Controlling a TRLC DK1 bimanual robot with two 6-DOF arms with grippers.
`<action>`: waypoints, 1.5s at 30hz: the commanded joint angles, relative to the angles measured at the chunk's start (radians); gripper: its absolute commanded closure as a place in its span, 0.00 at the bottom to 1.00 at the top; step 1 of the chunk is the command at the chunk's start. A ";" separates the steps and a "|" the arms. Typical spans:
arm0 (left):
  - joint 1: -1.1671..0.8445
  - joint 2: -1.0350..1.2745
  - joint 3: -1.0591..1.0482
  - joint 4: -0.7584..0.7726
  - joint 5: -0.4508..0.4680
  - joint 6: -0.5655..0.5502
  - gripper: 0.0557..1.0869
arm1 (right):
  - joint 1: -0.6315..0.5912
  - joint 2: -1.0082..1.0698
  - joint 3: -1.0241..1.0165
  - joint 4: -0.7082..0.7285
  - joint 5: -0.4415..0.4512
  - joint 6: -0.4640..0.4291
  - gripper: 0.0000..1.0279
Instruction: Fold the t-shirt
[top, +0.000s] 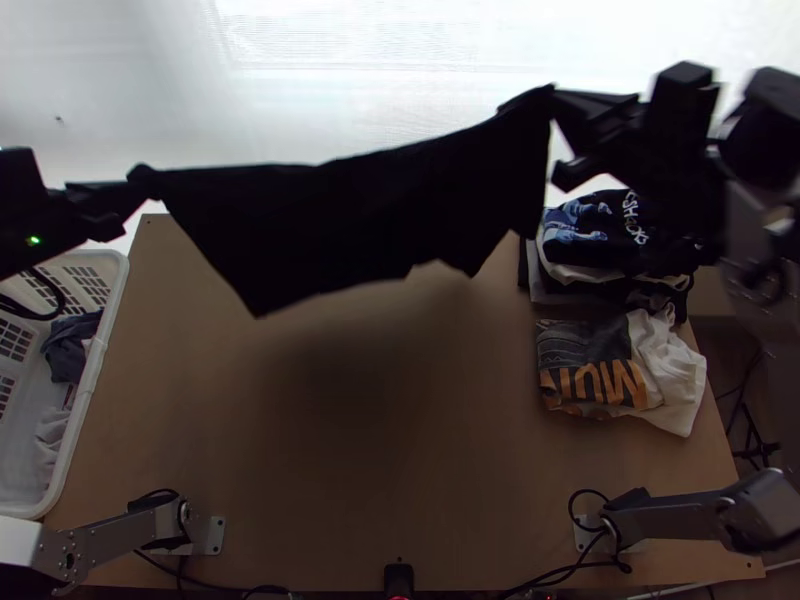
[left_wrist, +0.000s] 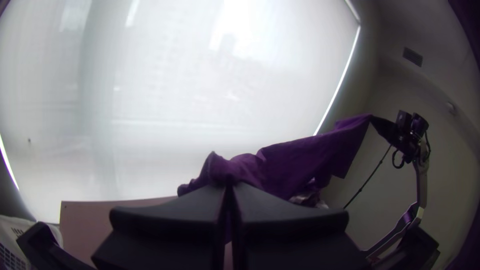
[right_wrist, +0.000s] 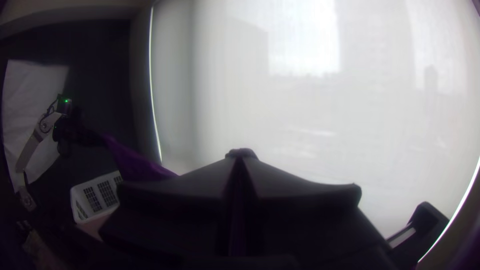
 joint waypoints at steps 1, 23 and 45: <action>-0.152 0.004 0.322 -0.047 -0.012 -0.114 0.97 | 0.006 -0.188 0.075 -0.083 0.025 0.015 0.97; -0.400 -0.306 -0.043 -0.236 -0.004 0.012 0.97 | 0.104 -0.431 -0.204 -0.419 -0.067 0.149 0.97; -0.270 0.258 -0.794 0.174 0.000 0.370 0.97 | -0.156 -0.033 -0.770 -0.019 -0.190 0.156 0.97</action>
